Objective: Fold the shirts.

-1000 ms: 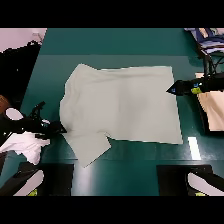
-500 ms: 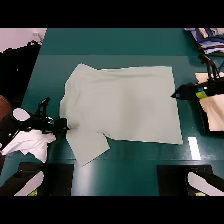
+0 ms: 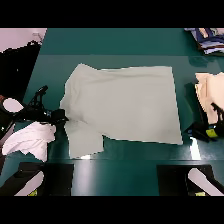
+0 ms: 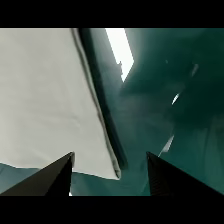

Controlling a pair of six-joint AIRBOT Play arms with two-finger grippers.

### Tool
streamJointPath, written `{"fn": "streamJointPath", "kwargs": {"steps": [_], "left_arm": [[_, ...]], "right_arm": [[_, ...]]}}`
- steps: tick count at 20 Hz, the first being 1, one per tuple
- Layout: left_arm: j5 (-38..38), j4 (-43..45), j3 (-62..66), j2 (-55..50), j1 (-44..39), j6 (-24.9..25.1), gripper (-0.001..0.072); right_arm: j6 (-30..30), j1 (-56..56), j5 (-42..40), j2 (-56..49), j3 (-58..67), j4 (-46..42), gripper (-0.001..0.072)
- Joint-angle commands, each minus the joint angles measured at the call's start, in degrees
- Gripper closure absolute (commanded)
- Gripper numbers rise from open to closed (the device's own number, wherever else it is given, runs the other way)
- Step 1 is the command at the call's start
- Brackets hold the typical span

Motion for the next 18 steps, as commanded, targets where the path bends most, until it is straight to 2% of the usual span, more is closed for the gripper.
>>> {"fn": "streamJointPath", "kwargs": {"steps": [1,3,4,5,8,9,10,11,12,14,18], "left_arm": [[-0.1,0.0,0.5,0.1,0.0,0.2,0.0683],[-0.1,0.0,0.5,0.1,0.0,0.2,0.0683],[-0.1,0.0,0.5,0.1,0.0,0.2,0.0683],[-0.1,0.0,0.5,0.1,0.0,0.2,0.0683],[-0.8,0.0,0.5,0.1,0.0,0.3,0.0683],[-1.4,0.0,0.5,0.1,0.0,1.7,0.0683],[-1.7,0.0,0.6,0.1,0.0,1.9,0.0684],[-1.8,0.0,0.6,0.4,0.0,1.8,0.0684],[-1.8,0.1,0.6,1.4,0.0,1.6,0.0684],[-1.7,0.2,1.1,4.8,0.0,1.2,0.0685],[-6.2,0.2,10.8,9.1,0.0,0.6,0.0684]], "right_arm": [[-2.5,-4.2,-1.3,0.3,-6.2,2.6,0.0205],[-2.5,-2.3,-2.3,0.3,-6.8,2.4,0.0205],[-2.5,-0.9,-2.6,0.3,-7.0,2.4,0.0218],[-2.5,0.8,-2.7,0.0,-6.9,2.4,0.0270],[-2.3,5.6,-0.8,-3.8,-7.0,2.4,0.0273],[-2.3,7.2,-0.2,-5.0,-7.0,2.4,0.0302],[-2.3,8.7,-0.2,-5.6,-6.9,2.5,0.0406],[-2.4,10.3,-0.3,-5.6,-6.9,2.5,0.0431],[-2.4,11.6,-0.2,-5.0,-6.8,2.4,0.0489],[-2.6,13.9,-0.3,-1.6,-6.1,2.4,0.0676],[-2.5,18.8,-1.0,6.6,4.6,2.4,0.0694]]}}
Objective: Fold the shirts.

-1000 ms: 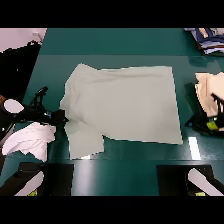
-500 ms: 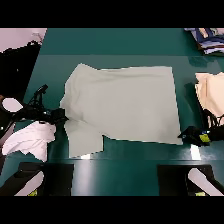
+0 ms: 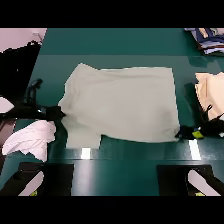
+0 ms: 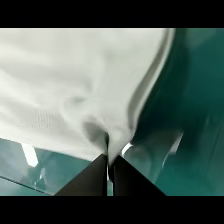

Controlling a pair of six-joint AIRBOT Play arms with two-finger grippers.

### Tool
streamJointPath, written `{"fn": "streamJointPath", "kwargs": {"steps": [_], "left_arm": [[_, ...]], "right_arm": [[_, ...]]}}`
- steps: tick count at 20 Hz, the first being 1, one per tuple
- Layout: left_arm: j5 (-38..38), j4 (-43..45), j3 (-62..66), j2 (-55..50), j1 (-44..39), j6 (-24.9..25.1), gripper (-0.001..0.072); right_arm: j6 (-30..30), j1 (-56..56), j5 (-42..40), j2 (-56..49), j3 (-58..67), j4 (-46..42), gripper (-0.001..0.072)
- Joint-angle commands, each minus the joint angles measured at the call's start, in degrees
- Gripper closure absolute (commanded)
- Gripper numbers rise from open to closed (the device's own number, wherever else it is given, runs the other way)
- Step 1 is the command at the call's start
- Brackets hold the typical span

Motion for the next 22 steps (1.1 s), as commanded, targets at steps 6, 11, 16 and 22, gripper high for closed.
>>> {"fn": "streamJointPath", "kwargs": {"steps": [6,11,16,22], "left_arm": [[-8.6,-0.3,40.3,2.9,0.0,-1.6,0.0684],[-5.2,-0.1,68.7,2.9,0.0,-1.6,0.0683],[1.7,-2.6,83.8,3.1,0.0,-3.4,0.0684],[1.5,-5.2,73.6,2.9,0.0,-5.6,0.0685]], "right_arm": [[0.5,8.2,-6.3,10.4,38.7,0.6,0.0695],[0.8,4.6,-7.0,10.4,64.5,0.5,0.0694],[2.8,-2.8,-6.2,9.9,78.3,0.5,0.0694],[7.4,-6.4,5.6,0.9,85.6,1.2,0.0695]]}}
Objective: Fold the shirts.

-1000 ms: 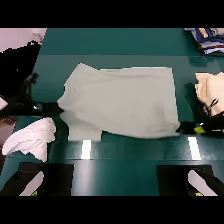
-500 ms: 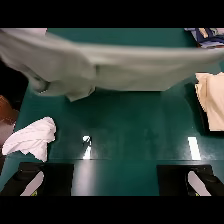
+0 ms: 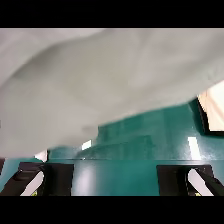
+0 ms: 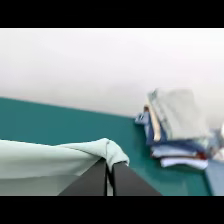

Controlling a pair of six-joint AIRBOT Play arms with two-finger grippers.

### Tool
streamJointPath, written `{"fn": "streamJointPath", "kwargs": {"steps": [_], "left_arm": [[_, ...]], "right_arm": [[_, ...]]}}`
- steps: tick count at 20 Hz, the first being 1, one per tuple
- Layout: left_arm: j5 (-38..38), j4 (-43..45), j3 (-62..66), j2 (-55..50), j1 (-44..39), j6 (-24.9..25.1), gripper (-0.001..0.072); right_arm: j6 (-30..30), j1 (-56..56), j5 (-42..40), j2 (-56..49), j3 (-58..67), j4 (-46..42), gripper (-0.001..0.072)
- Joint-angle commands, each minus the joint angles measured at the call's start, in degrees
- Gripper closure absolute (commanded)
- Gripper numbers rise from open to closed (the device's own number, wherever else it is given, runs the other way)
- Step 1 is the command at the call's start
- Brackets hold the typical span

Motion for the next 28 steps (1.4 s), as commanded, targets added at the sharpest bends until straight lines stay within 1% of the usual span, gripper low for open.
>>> {"fn": "streamJointPath", "kwargs": {"steps": [1,4,6,7,8,10,12,15,16,18,19,20,21,23,24,26,28], "left_arm": [[-0.4,0.1,-9.0,-0.7,0.1,-0.9,0.0684],[-8.9,0.5,-19.5,-7.6,0.1,-0.8,0.0684],[-13.9,0.6,-24.3,-14.7,0.1,1.4,0.0684],[-14.4,0.8,-26.3,-18.5,0.1,2.5,0.0684],[-14.4,0.9,-27.8,-22.9,0.1,2.5,0.0683],[-13.2,1.0,-28.2,-31.8,0.1,3.5,0.0683],[-8.1,1.0,-28.2,-39.7,0.1,3.8,0.0683],[4.5,-2.1,-27.7,-47.9,0.1,7.4,0.0683],[8.0,-3.9,-27.1,-49.5,0.1,8.4,0.0683],[14.9,-4.6,-25.8,-50.8,0.1,11.4,0.0683],[17.7,-4.7,-25.8,-50.8,0.1,12.8,0.0683],[18.5,-4.4,-25.5,-50.7,0.2,12.7,0.0683],[17.4,-4.3,-25.2,-50.7,0.3,12.8,0.0683],[11.2,-2.5,-24.3,-50.4,0.5,14.2,0.0684],[8.1,-0.2,-24.4,-50.1,0.3,14.2,0.0685],[2.4,8.9,-24.8,-50.0,-1.1,13.9,0.0685],[-0.1,14.6,-26.6,-50.0,-2.5,12.2,0.0685]], "right_arm": [[2.2,-0.5,7.0,-5.7,0.3,0.6,0.0695],[2.2,4.4,9.9,-12.6,-8.8,-2.5,0.0695],[2.3,7.6,11.3,-18.8,-13.5,-5.0,0.0695],[2.4,8.8,11.5,-22.1,-15.5,-5.6,0.0695],[2.4,9.8,11.4,-25.2,-16.9,-6.0,0.0695],[2.8,11.3,11.1,-32.3,-17.1,-6.6,0.0695],[3.1,12.2,10.2,-39.5,-14.2,-6.6,0.0695],[3.1,12.7,4.1,-47.9,-6.6,-6.4,0.0695],[4.1,12.7,1.9,-49.9,-3.8,-6.4,0.0695],[4.6,12.7,-1.0,-52.3,0.7,-6.4,0.0695],[4.5,12.7,-2.5,-52.0,0.9,-6.4,0.0695],[4.5,12.7,-3.7,-51.2,-0.1,-6.5,0.0695],[3.8,12.7,-5.2,-50.0,-2.1,-6.5,0.0695],[2.9,12.6,-5.7,-47.5,-6.9,-6.6,0.0695],[2.8,12.6,-5.6,-46.2,-9.9,-6.6,0.0696],[2.8,12.7,-6.4,-44.3,-15.7,-6.6,0.0695],[2.8,12.7,-7.8,-42.7,-22.4,-6.5,0.0696]]}}
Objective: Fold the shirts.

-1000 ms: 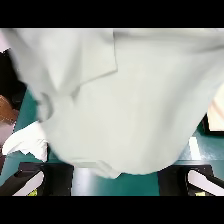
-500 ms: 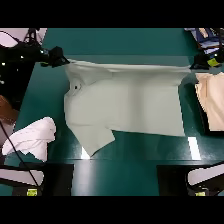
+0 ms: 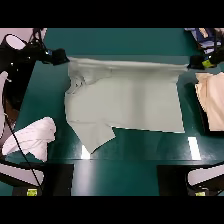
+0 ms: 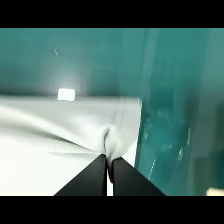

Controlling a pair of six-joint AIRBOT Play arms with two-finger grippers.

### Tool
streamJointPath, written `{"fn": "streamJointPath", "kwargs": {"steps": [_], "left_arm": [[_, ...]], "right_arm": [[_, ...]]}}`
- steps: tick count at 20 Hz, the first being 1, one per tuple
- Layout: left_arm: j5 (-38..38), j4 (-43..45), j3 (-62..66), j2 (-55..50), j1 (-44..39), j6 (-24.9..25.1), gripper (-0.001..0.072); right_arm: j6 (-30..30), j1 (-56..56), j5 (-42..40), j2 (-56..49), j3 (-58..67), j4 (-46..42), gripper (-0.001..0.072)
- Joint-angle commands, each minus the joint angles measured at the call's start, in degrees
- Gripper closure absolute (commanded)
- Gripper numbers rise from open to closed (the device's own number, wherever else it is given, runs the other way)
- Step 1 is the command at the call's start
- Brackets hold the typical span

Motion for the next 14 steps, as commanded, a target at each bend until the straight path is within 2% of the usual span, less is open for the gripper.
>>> {"fn": "streamJointPath", "kwargs": {"steps": [1,5,9,10,11,12,14], "left_arm": [[-5.3,9.6,-2.5,0.0,-1.8,-0.9,0.0685],[-2.8,9.7,-9.5,0.0,-2.5,-0.9,0.0684],[-1.6,9.8,-14.2,-0.1,-2.5,-1.5,0.0678],[-2.1,10.1,-14.2,-0.1,-2.4,-3.2,0.0459],[-2.8,10.4,-14.1,0.0,-2.2,-5.1,0.0182],[-4.7,10.6,-13.7,0.0,-1.6,-6.5,0.0172],[-8.9,11.0,-13.5,1.4,0.8,-7.1,0.0174]], "right_arm": [[-0.3,0.0,-3.1,2.7,-10.5,0.1,0.0696],[-0.3,0.0,-6.8,4.9,-20.6,0.7,0.0695],[-0.3,0.0,-8.9,6.4,-24.5,0.7,0.0693],[-0.3,0.0,-8.7,6.6,-24.5,0.7,0.0600],[-0.2,0.0,-8.5,6.9,-24.5,0.7,0.0276],[-0.2,0.0,-7.9,7.5,-24.5,0.7,0.0205],[-0.3,-0.8,-5.8,10.0,-24.5,0.5,0.0206]]}}
